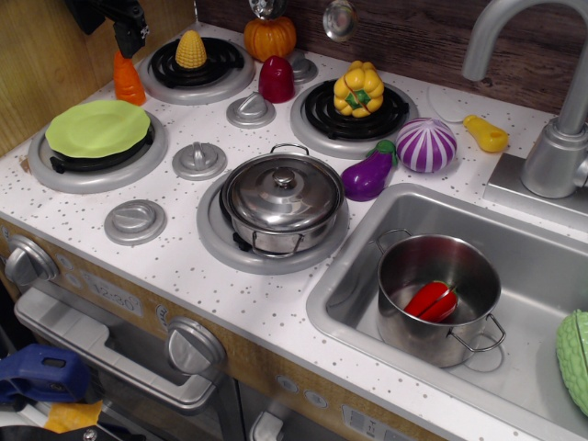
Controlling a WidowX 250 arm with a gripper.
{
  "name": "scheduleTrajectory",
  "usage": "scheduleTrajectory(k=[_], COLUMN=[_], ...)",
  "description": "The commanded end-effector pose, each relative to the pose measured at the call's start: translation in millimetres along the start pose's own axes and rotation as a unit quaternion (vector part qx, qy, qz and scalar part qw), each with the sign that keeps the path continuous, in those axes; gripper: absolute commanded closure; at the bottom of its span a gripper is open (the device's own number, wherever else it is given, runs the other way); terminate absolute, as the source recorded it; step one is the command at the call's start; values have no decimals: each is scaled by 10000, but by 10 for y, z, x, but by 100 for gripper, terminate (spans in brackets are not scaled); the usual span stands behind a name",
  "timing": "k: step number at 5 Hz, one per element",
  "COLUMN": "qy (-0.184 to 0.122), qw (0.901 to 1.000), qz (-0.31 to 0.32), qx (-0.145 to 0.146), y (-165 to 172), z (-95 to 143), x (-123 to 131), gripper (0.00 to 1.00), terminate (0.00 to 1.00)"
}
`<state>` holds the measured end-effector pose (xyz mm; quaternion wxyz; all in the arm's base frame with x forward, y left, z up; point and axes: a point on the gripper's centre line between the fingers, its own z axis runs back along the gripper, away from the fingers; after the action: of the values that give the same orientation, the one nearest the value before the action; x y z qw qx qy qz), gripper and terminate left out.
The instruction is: Put carrot on plate
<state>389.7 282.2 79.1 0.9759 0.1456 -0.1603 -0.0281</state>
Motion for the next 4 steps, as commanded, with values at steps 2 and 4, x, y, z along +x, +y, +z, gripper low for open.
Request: scheduleTrajectory(k=[2,4], qy=[-97,-204], qw=[9999,9997], qz=[12,22], qx=[-71,-133], y=[-9,-11], z=[-129,-281], x=[4,7], gripper=[0,0], terminate=[0,0])
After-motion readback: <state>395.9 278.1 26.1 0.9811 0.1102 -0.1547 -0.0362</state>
